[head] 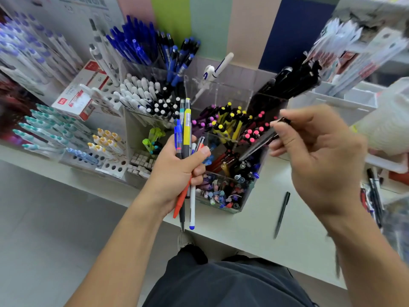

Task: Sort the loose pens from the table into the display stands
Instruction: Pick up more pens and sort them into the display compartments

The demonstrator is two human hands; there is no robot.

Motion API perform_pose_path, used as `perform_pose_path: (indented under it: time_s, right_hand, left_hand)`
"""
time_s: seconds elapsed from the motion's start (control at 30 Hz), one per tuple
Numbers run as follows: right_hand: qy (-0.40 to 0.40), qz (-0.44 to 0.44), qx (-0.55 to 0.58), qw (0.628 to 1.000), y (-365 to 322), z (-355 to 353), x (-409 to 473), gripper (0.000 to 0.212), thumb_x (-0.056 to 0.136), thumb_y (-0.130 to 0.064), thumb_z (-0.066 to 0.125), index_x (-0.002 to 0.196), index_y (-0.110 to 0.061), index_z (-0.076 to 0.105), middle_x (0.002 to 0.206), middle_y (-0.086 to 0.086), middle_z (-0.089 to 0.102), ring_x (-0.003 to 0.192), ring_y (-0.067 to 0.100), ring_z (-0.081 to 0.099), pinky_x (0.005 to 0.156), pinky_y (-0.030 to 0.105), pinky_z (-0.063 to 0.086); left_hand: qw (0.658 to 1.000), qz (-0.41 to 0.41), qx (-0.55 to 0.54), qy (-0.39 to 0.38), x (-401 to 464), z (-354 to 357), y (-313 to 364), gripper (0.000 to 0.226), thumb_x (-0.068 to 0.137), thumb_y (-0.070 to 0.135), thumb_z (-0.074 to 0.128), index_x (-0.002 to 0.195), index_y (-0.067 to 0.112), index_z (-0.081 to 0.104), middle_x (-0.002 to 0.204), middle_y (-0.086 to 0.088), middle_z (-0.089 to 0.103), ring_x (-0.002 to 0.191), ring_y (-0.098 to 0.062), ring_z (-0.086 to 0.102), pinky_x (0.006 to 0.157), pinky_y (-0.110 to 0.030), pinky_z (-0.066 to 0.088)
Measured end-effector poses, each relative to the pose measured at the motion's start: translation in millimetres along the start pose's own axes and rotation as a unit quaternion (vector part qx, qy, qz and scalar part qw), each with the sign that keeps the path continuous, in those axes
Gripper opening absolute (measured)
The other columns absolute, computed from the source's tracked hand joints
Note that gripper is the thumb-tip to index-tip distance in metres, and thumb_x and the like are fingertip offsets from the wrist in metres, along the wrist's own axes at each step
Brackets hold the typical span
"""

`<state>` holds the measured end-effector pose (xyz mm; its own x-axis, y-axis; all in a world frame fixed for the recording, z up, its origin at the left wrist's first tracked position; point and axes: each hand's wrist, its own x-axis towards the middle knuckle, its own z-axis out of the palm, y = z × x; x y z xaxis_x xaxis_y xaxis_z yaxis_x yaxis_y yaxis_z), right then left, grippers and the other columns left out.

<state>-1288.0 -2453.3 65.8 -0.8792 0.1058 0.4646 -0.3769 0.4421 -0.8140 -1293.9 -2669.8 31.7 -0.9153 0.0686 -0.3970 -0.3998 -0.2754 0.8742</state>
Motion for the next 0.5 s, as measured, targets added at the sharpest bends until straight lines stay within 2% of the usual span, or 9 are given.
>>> perform_pose_path:
  time_s: [0.1,0.17,0.3,0.37,0.43,0.5]
  right_hand:
    - [-0.085,-0.003,-0.066,0.994,15,12,-11,0.010,0.094,-0.006,0.069,0.103,-0.010,0.070,0.081,-0.003,0.070,0.068,0.010,0.069,0.065,0.032,0.059]
    - [-0.133,-0.021,-0.137,0.981,27,24,-21,0.013,0.089,-0.004,0.074,0.101,-0.007,0.075,0.086,0.002,0.074,0.075,0.013,0.068,0.070,0.036,0.058]
    - [-0.146,-0.062,-0.205,0.966,32,42,-26,0.020,0.086,-0.003,0.077,0.106,-0.004,0.078,0.089,0.007,0.073,0.079,0.023,0.068,0.071,0.039,0.059]
    - [-0.130,-0.037,-0.180,0.974,28,46,-21,0.017,0.085,-0.008,0.079,0.102,-0.008,0.080,0.084,0.000,0.072,0.073,0.014,0.066,0.072,0.029,0.057]
    - [-0.123,0.019,-0.149,0.981,25,46,-19,0.016,0.083,-0.012,0.082,0.099,-0.013,0.080,0.079,-0.009,0.069,0.068,-0.002,0.060,0.071,0.012,0.050]
    - [-0.128,0.055,-0.146,0.979,26,43,-19,0.015,0.082,-0.014,0.083,0.096,-0.014,0.081,0.078,-0.009,0.071,0.070,-0.006,0.062,0.070,0.006,0.047]
  left_hand:
    - [0.992,0.019,0.124,0.019,0,1,-7,0.026,0.094,0.010,0.069,0.104,0.017,0.047,0.090,-0.026,0.062,0.054,-0.015,0.042,0.045,-0.025,0.035]
    - [0.989,0.020,0.147,0.020,-1,1,-11,0.024,0.094,0.013,0.068,0.104,0.019,0.047,0.100,-0.025,0.068,0.055,-0.016,0.044,0.045,-0.026,0.037]
    - [0.999,-0.031,0.032,-0.029,-4,-2,-9,0.022,0.097,0.004,0.061,0.110,0.013,0.046,0.104,-0.013,0.075,0.055,-0.014,0.046,0.044,-0.021,0.037]
    - [0.995,-0.046,-0.059,-0.072,-7,-6,-5,0.031,0.090,0.001,0.063,0.113,0.011,0.046,0.104,-0.015,0.074,0.053,-0.012,0.046,0.044,-0.020,0.037]
    - [0.985,-0.043,-0.123,-0.114,-9,-9,-1,0.037,0.088,-0.004,0.065,0.115,0.012,0.046,0.100,-0.014,0.071,0.052,-0.011,0.046,0.044,-0.019,0.037]
    - [0.978,-0.034,-0.150,-0.142,-10,-12,1,0.035,0.087,-0.005,0.061,0.113,0.013,0.046,0.099,-0.013,0.070,0.051,-0.010,0.046,0.044,-0.018,0.037]
